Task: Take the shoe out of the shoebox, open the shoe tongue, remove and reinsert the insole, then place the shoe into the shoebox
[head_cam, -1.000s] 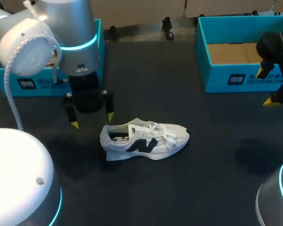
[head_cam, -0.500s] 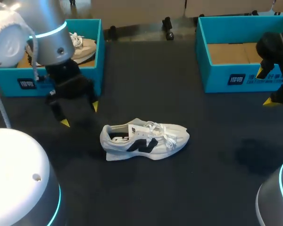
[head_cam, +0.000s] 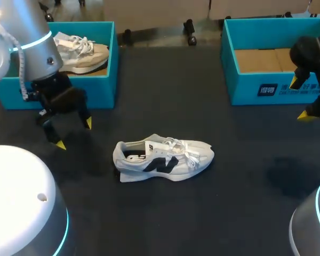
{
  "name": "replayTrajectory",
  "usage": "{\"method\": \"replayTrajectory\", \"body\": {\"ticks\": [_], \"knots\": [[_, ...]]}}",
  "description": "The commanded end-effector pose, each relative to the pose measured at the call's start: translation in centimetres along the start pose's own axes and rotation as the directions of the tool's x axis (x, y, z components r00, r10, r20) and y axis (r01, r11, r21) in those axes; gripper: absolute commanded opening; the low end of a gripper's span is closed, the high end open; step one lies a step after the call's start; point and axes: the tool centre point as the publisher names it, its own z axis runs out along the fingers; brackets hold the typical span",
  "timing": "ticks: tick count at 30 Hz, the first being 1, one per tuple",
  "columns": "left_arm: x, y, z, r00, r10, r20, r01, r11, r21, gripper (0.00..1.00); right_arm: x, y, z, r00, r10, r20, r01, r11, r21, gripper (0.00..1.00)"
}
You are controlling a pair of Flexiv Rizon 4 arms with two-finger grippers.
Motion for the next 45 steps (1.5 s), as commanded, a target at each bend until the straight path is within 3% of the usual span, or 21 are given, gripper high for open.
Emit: {"method": "replayTrajectory", "body": {"ticks": [1,19,22,33,45], "knots": [[0.5,0.1,0.1,1.000,0.001,0.011,-0.001,1.000,0.002,1.00,-0.1,0.1,0.0,1.000,0.001,-0.003,-0.001,1.000,0.002,1.00],[0.5,0.1,0.1,1.000,0.001,0.011,-0.001,1.000,0.002,1.00,-0.1,0.1,0.0,1.000,0.001,-0.003,-0.001,1.000,0.002,1.00],[0.3,0.5,0.5,0.999,-0.047,0.006,0.047,0.998,0.036,1.00,-0.1,0.1,0.0,1.000,0.001,-0.003,-0.001,1.000,0.002,1.00],[-0.2,0.2,1.3,0.976,-0.218,0.012,0.205,0.931,0.301,1.00,-0.1,0.1,0.0,1.000,0.001,-0.003,-0.001,1.000,0.002,1.00],[-0.2,0.0,2.8,0.937,-0.349,0.016,0.307,0.844,0.440,1.00,-0.1,0.1,0.0,1.000,0.001,-0.003,-0.001,1.000,0.002,1.00]]}}
